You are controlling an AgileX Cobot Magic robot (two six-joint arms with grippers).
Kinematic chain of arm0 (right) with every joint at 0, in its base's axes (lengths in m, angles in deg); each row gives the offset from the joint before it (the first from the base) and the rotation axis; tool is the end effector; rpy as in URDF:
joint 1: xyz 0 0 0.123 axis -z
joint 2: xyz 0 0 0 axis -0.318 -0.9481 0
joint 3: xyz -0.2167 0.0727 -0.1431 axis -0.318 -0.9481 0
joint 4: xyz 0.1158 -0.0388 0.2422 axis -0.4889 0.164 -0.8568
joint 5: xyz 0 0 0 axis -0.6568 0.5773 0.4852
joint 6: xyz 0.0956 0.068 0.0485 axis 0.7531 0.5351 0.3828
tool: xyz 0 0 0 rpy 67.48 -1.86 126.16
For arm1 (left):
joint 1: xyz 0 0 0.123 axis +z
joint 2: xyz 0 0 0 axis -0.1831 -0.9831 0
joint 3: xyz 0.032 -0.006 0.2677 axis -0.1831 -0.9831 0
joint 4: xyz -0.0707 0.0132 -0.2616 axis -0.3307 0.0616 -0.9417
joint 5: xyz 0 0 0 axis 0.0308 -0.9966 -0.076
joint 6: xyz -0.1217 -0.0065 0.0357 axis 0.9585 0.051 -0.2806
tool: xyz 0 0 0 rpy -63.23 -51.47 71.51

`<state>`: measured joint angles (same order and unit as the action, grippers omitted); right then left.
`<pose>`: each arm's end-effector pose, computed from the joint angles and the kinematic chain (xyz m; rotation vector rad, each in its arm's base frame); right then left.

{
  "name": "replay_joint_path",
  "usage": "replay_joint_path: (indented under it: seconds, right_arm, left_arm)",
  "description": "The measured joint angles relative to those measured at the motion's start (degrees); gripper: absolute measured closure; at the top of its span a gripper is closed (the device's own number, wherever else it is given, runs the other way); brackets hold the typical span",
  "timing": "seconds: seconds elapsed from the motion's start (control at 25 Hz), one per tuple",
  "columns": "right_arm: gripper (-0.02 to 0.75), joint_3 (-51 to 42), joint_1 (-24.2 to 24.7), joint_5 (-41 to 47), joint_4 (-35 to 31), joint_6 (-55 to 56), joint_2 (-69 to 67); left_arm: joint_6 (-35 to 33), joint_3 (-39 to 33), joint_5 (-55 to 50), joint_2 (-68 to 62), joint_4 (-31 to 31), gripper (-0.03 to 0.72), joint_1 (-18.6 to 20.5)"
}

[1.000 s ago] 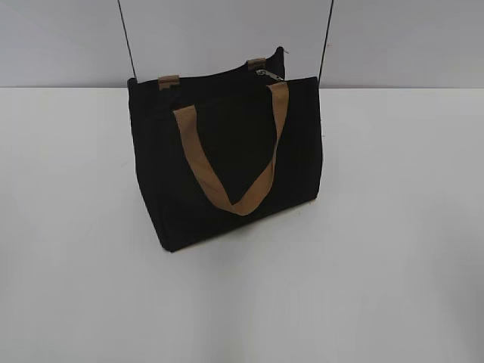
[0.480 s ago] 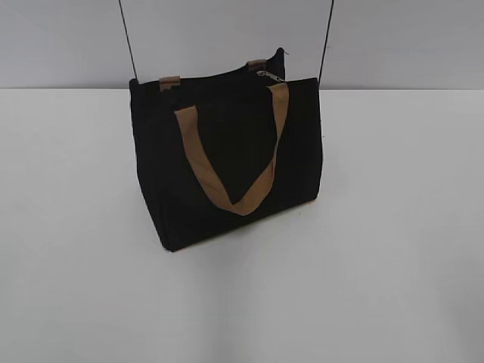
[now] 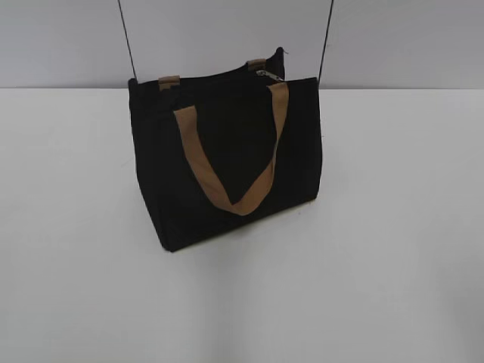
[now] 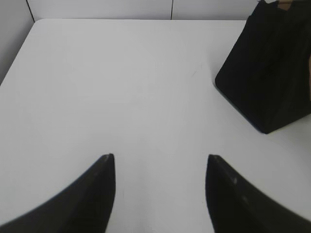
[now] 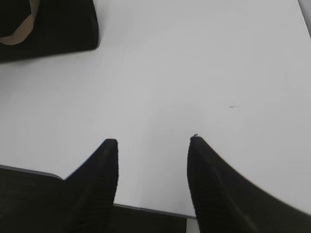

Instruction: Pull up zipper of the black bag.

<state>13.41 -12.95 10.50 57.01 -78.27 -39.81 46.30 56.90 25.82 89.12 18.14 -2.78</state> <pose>0.0599 0.0202 0.2601 -0.2372 2.0661 0.0287 0.0543 -0.0028 0.2831 0.1150 2.0021 -0.1146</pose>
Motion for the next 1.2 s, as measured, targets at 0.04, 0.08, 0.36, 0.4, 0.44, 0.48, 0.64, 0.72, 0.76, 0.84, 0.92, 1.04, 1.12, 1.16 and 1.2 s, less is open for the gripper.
replay_joint_path:
  seconds: [0.04, 0.08, 0.36, 0.4, 0.44, 0.48, 0.64, 0.72, 0.76, 0.84, 0.92, 1.04, 1.12, 1.16, 1.2]
  right_arm:
    - [0.379, -0.05, 0.00, 0.00, 0.00, -0.06, 0.00]
    - [0.379, -0.05, 0.00, 0.00, 0.00, -0.06, 0.00]
    - [0.379, -0.17, 0.00, 0.00, -0.05, -0.16, 0.00]
    - [0.379, -0.17, 0.00, 0.00, -0.05, -0.16, 0.00]
    - [0.379, -0.17, 0.00, 0.00, -0.05, -0.16, 0.00]
    - [0.379, -0.17, 0.00, 0.00, -0.05, -0.16, 0.00]
    - [0.379, -0.17, 0.00, 0.00, -0.05, -0.16, 0.00]
    - [0.379, -0.17, 0.00, 0.00, -0.05, -0.23, 0.00]
    - [0.379, -0.17, -0.05, 0.00, -0.05, -0.23, 0.00]
    - [0.379, -0.22, -0.05, 0.00, -0.05, -0.31, 0.00]
    - [0.379, -0.22, -0.13, 0.00, -0.05, -0.42, 0.00]
    - [0.379, -0.22, -0.13, 0.00, -0.05, -0.46, 0.00]
    - [0.379, -0.22, -0.13, 0.00, -0.05, -0.46, 0.00]
    - [0.379, -0.22, -0.13, 0.00, -0.05, -0.46, 0.00]
    - [0.379, -0.22, -0.13, 0.00, -0.11, -0.46, 0.00]
  left_arm:
    - [0.00, 0.00, 0.07, 0.02, 0.00, 0.245, 0.00]
    - [0.00, 0.00, 0.07, 0.02, 0.00, 0.245, 0.00]
    - [-0.16, 0.00, 0.18, 0.13, -0.20, 0.246, 1.71]
    - [-0.16, 0.00, 0.18, 0.13, -0.60, 0.246, 2.65]
    - [-0.16, 0.00, 0.18, 0.13, -0.98, 0.246, 4.03]
    - [-0.16, 0.00, 0.18, 0.13, -1.25, 0.246, 5.56]
    - [-0.16, 0.00, 0.18, 0.13, -1.43, 0.246, 9.21]
    - [-0.16, 0.00, 0.18, 0.13, -1.43, 0.246, 9.33]
    - [-0.16, 0.00, 0.18, 0.13, -1.43, 0.246, 9.33]
    - [-0.16, 0.00, 0.18, 0.13, -1.43, 0.246, 9.38]
    - [-0.16, 0.00, 0.18, 0.13, -1.49, 0.246, 9.38]
    - [-0.16, 0.00, 0.18, 0.13, -1.55, 0.246, 9.38]
    - [-0.16, 0.00, 0.18, 0.13, -1.55, 0.246, 9.44]
    - [-0.16, 0.00, 0.18, 0.13, -1.55, 0.246, 9.44]
    - [-0.16, 0.00, 0.18, 0.13, -1.55, 0.246, 9.44]
